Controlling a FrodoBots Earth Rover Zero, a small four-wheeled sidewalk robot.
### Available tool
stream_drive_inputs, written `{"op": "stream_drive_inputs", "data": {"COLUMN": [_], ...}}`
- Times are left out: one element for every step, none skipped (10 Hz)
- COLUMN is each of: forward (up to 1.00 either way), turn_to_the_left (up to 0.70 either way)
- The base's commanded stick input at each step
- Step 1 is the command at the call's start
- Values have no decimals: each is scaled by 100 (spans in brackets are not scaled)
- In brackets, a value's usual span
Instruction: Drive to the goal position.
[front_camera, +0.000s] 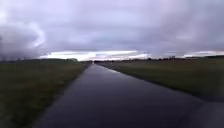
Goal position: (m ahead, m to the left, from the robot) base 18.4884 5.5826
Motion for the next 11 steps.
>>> {"op": "stream_drive_inputs", "data": {"forward": [70,70,70,70,70,70,70,70,70,70,70], "turn_to_the_left": [27,27,27,27,27,27,27,27,27,27,27]}}
